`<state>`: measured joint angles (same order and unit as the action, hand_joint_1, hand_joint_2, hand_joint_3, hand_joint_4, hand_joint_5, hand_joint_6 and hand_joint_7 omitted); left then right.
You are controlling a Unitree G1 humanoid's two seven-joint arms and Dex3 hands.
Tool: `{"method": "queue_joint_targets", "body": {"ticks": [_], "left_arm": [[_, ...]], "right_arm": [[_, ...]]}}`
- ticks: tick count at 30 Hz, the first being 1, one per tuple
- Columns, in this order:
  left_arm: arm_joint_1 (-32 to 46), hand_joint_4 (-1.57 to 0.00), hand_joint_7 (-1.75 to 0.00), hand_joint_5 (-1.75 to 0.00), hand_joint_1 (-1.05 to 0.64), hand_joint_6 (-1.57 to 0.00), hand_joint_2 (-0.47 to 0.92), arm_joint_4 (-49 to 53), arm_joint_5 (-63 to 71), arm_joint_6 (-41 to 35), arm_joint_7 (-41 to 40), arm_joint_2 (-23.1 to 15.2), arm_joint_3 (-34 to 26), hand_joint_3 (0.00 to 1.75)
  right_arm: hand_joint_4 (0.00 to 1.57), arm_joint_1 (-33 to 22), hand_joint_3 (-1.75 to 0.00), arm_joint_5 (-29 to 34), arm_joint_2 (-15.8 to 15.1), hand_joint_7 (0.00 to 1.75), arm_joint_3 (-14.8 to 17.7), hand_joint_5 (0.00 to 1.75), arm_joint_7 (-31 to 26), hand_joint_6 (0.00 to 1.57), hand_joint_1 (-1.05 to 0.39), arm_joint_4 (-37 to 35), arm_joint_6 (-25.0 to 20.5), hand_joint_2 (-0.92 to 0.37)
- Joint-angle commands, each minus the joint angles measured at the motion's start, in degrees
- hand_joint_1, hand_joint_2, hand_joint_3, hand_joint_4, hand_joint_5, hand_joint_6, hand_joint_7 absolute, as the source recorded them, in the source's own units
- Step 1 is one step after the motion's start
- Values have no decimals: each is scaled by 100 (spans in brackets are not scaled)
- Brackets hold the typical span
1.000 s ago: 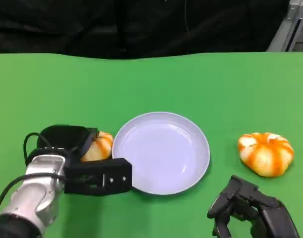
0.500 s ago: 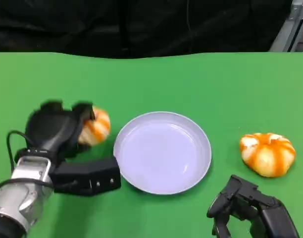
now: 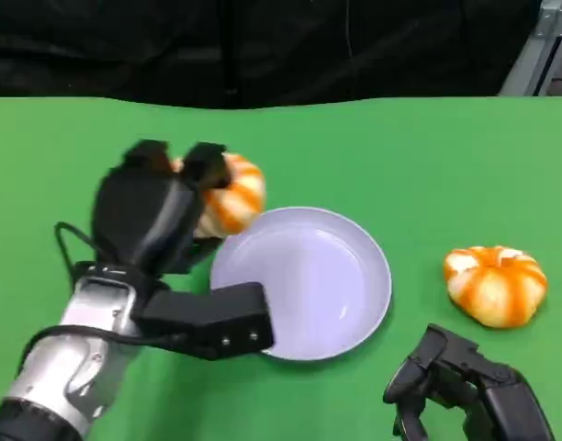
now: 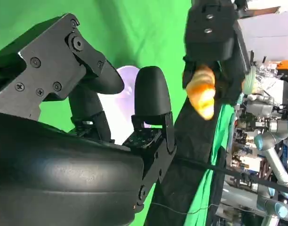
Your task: Grasp the bread from the table and place it into the plate.
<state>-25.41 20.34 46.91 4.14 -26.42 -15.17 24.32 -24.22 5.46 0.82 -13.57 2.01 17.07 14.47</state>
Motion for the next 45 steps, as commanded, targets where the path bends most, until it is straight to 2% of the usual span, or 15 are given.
{"method": "queue_joint_targets", "body": {"ticks": [1, 6, 12, 13, 15, 19, 20, 22, 25, 31, 38, 39, 40, 41, 45], "left_arm": [[38, -95, -175, -175, -27, -78, 37, -103, -172, 35, 320, 155, 2, 122], [-99, -95, -174, -175, -24, -78, 35, 167, -214, -29, 745, 537, 245, 130], [-191, -93, -175, -175, -25, -75, 40, 419, -180, -117, 974, 687, 333, 121], [-241, -90, -166, -175, -23, -73, 45, 542, -176, -156, 1064, 739, 385, 102], [-302, -88, -160, -175, -23, -72, 50, 684, -174, -196, 1155, 795, 437, 89], [-325, -87, -159, -175, -23, -71, 52, 717, -185, -201, 1155, 799, 446, 84], [-363, -87, -159, -175, -23, -71, 52, 701, -320, -216, 1632, 772, 485, 84], [-398, -48, -77, -110, -35, -42, 79, 641, -507, -274, 2319, 747, 520, 40], [-384, -26, -41, -88, -45, -31, 91, 548, -587, -316, 2689, 728, 496, 18], [-406, -11, -31, -80, -62, -20, 92, 395, -554, -437, 3194, 635, 537, 23], [-393, -10, -31, -81, -63, -20, 92, 345, -550, -472, 3249, 630, 532, 24], [-429, -10, -31, -81, -63, -20, 92, 137, -603, -605, 3737, 485, 538, 24], [-452, -4, -19, -47, -88, -9, 92, -53, -648, -712, 4129, 365, 532, 38], [-455, -2, -15, -34, -96, -5, 92, -226, -695, -792, 4429, 272, 508, 43], [-356, 0, -11, -23, -104, -2, 92, -689, -991, -934, 4893, 127, 265, 48]], "right_arm": [[65, -14, -136, -43, -14, 150, 9, 171, -24, 66, -5, -13, 61, -35], [64, -22, -137, -49, -29, 149, -7, 172, -25, 66, -4, 26, 6, -35], [64, -18, -137, -57, -30, 148, -10, 171, -31, 66, -4, 3, 20, -35], [64, -12, -137, -64, -25, 148, -10, 171, -32, 66, -4, -11, 30, -35], [65, -6, -137, -73, -21, 148, -10, 171, -33, 67, -4, -25, 41, -35], [65, -5, -137, -73, -22, 148, -11, 170, -33, 67, -4, -26, 42, -35], [65, -17, -137, -69, -22, 148, -15, 170, -36, 67, -4, -17, 35, -34], [64, -36, -137, -104, -15, 148, -22, 171, -24, 67, -5, 13, -2, -35], [64, -35, -136, -135, -23, 149, -15, 171, -7, 66, -6, 9, 0, -35], [64, -22, -134, -109, -37, 148, -1, 170, -13, 66, -7, -1, 6, -36], [64, -22, -133, -109, -37, 148, -1, 170, -13, 66, -7, -2, 6, -37], [64, -8, -133, -113, -40, 148, 4, 170, -8, 66, -7, -24, 10, -37], [64, 2, -133, -119, -41, 148, 8, 170, -5, 66, -6, -39, 7, -37], [64, 9, -133, -125, -40, 148, 11, 170, -2, 66, -6, -50, 8, -37], [63, 29, -133, -126, -48, 147, 29, 170, 4, 65, -5, -86, 40, -38]]}}
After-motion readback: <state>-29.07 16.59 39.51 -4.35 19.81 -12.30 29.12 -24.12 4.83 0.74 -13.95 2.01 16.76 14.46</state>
